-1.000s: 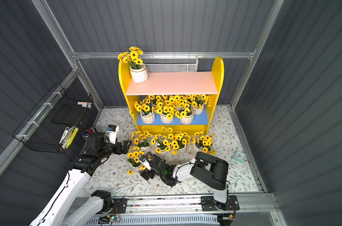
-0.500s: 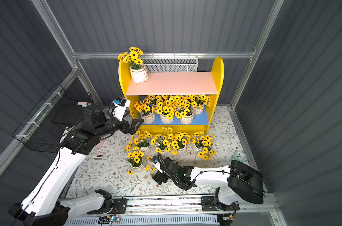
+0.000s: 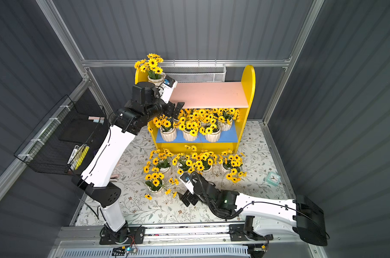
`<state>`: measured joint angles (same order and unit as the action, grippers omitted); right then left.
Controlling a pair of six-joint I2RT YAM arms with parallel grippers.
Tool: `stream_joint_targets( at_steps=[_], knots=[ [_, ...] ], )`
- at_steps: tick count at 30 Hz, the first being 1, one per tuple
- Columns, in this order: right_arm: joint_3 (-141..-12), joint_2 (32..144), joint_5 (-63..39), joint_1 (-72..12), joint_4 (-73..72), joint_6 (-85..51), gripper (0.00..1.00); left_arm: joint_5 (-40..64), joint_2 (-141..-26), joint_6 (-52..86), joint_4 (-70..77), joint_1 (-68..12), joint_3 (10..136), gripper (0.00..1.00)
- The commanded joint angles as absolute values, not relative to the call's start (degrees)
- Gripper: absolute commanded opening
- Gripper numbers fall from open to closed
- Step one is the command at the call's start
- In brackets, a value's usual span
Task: Take the sunflower pots off the shelves
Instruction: Place the sunflower pot at the center of the board, then pick up the sunflower pot from the shelf.
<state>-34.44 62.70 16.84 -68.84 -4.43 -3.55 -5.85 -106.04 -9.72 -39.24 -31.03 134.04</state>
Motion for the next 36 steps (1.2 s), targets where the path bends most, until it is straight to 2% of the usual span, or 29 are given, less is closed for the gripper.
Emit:
stream_joint_targets(
  at_steps=[1, 7, 17, 23, 36],
  knots=[
    [-34.49, 60.37, 19.31, -68.71, -2.52, -1.73, 0.99, -15.35, -107.45, -14.17, -36.12, -31.33, 138.12, 0.99],
    [-33.84, 57.27, 20.13, -67.55, -2.35, -0.47, 0.99, -25.69, -106.86, -12.19, -34.25, -31.55, 136.09, 0.99],
    [-33.31, 51.98, 19.96, -64.91, -0.18, 0.35, 0.99, -29.74, -106.52, -7.51, -24.71, -31.03, 128.89, 0.99],
    [-33.0, 50.98, 19.92, -64.07, -0.3, 0.53, 0.99, -34.88, -107.88, -5.98, -19.37, -30.59, 128.41, 0.99],
    [-32.46, 50.45, 18.69, -62.21, -0.79, 0.46, 0.99, -36.93, -110.0, -1.46, -15.08, -27.6, 127.5, 0.99]
  ],
)
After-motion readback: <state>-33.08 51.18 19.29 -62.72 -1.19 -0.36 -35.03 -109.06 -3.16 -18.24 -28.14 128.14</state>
